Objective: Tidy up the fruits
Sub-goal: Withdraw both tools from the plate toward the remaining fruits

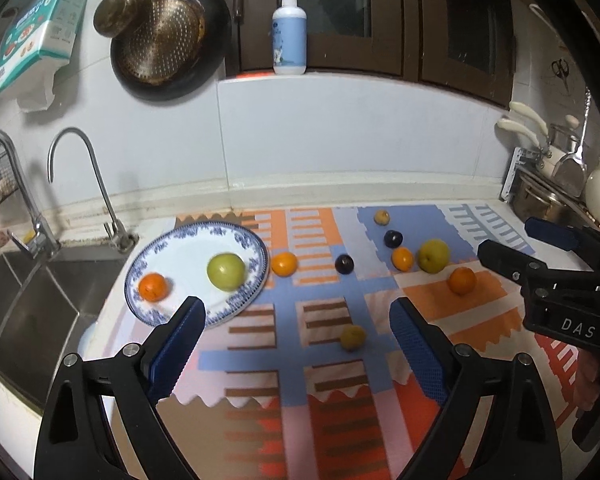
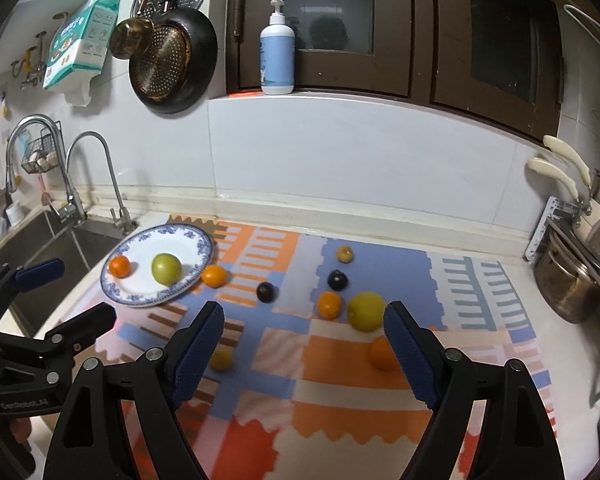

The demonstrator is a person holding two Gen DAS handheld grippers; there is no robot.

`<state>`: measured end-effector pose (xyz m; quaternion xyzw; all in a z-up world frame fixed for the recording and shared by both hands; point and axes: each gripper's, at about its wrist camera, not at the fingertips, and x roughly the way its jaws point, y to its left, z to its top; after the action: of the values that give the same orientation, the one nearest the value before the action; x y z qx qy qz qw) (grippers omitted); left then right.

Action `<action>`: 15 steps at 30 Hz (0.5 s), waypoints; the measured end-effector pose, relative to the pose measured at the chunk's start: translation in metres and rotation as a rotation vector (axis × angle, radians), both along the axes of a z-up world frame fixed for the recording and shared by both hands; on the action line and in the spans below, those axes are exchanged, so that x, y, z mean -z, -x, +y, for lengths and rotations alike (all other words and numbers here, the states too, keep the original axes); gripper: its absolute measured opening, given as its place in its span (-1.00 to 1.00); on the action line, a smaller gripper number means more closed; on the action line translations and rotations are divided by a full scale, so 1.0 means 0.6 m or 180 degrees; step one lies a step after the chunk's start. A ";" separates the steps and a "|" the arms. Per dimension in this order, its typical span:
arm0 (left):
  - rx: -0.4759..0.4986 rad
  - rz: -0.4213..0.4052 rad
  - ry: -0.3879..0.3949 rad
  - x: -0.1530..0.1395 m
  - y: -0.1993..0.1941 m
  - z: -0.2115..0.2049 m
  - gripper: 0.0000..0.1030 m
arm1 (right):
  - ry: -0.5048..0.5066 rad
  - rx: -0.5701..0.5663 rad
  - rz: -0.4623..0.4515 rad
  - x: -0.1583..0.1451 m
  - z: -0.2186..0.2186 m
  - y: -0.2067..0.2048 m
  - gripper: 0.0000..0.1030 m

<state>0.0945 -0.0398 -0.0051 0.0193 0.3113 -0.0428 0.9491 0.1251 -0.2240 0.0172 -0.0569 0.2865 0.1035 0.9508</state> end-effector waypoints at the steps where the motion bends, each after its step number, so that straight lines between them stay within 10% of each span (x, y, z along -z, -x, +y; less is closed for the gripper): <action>1: 0.0005 0.0024 -0.0010 0.005 0.000 -0.008 0.83 | 0.0000 -0.0007 0.0004 0.003 -0.008 -0.001 0.60; 15: 0.0183 0.0291 -0.0227 0.083 -0.044 -0.062 0.82 | -0.0006 0.0375 0.0295 0.075 -0.081 -0.041 0.60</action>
<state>0.1207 -0.0769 -0.0552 0.0600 0.3549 -0.0597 0.9310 0.1497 -0.2729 -0.0277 -0.0341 0.3329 0.0502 0.9410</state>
